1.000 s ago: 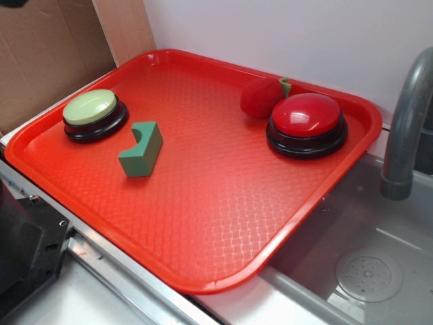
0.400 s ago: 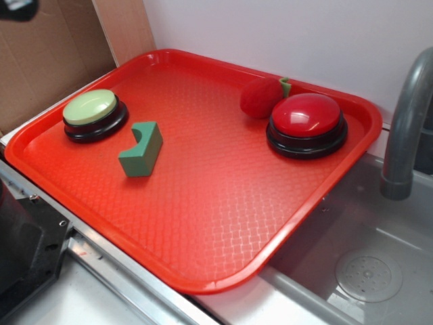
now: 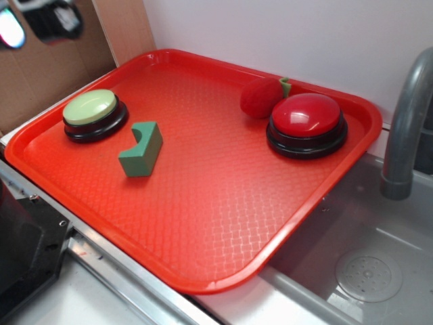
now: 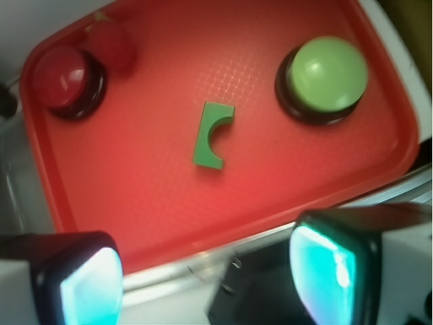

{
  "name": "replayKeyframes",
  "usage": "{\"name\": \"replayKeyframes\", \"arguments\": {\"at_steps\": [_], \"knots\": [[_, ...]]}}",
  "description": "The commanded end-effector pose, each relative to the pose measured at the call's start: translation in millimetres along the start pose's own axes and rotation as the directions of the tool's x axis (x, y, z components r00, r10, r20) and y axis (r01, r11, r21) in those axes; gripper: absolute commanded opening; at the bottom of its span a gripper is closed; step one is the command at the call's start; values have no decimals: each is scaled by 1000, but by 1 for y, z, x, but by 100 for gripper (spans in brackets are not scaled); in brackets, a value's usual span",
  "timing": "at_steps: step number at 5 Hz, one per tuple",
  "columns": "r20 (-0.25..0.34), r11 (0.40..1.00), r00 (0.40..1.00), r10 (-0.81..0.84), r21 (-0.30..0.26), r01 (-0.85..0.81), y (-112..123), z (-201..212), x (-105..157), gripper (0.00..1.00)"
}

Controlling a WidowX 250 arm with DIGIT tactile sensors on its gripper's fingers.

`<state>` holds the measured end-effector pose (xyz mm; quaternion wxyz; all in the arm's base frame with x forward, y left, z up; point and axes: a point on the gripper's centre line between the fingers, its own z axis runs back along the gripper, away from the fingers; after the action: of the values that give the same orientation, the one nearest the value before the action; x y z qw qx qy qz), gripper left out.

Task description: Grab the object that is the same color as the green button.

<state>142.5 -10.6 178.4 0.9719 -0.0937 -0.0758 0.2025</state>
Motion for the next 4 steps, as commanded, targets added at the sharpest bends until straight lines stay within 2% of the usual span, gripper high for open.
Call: {"name": "replayKeyframes", "arguments": {"at_steps": [1, 2, 3, 4], "knots": [[46, 984, 984, 175, 40, -176, -7, -54, 25, 100], [45, 978, 982, 182, 95, -186, -8, -81, 34, 100], [107, 963, 969, 221, 133, -234, -3, -111, 40, 100], [119, 955, 957, 263, 108, -276, 5, -134, 48, 100]]}}
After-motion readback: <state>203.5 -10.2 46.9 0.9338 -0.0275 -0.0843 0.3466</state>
